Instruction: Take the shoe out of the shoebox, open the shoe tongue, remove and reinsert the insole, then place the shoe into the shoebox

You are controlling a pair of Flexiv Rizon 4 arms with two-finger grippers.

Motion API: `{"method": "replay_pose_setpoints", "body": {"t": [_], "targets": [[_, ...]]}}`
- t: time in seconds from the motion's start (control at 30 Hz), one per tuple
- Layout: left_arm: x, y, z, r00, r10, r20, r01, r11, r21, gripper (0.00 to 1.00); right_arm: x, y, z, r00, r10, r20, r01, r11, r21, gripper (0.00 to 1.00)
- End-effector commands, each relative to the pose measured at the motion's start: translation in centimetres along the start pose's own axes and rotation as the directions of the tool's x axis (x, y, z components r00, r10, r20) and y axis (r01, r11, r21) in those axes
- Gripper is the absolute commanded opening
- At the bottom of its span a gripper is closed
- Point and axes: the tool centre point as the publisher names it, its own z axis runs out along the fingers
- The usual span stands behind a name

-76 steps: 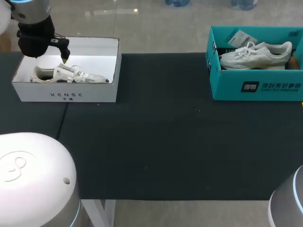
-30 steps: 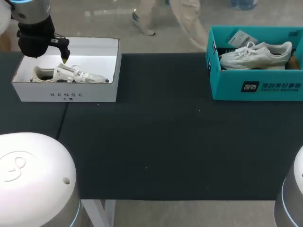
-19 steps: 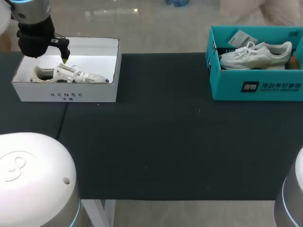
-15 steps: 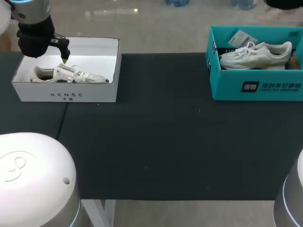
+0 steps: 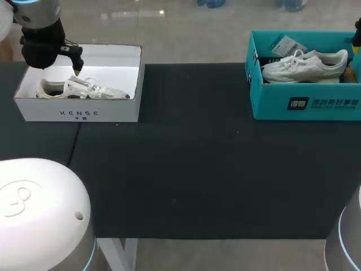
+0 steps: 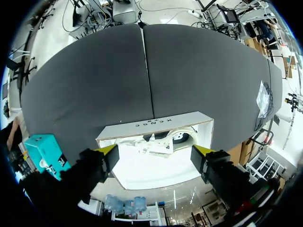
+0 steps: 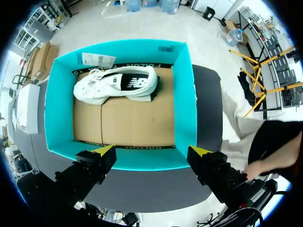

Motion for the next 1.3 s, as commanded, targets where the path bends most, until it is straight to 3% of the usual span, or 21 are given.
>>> {"method": "replay_pose_setpoints", "body": {"t": [0.03,0.5,0.7,1.3], "targets": [[0.0,-0.1,0.0,1.000,0.001,-0.001,-0.001,1.000,-0.002,1.00,0.9,4.7,1.1,1.000,0.008,-0.003,-0.008,0.996,0.094,1.00],[0.0,-0.1,0.0,1.000,0.001,-0.001,-0.001,1.000,-0.002,1.00,4.3,6.4,4.6,1.000,-0.015,-0.002,0.015,0.999,0.052,1.00],[0.0,-0.1,0.0,1.000,0.001,-0.001,-0.001,1.000,-0.002,1.00,3.5,6.7,5.7,1.000,-0.021,0.005,0.021,0.999,0.034,1.00],[0.0,-0.1,0.0,1.000,0.001,-0.001,-0.001,1.000,-0.002,1.00,1.2,11.1,8.6,1.000,-0.001,-0.005,0.001,0.999,0.037,1.00]]}}
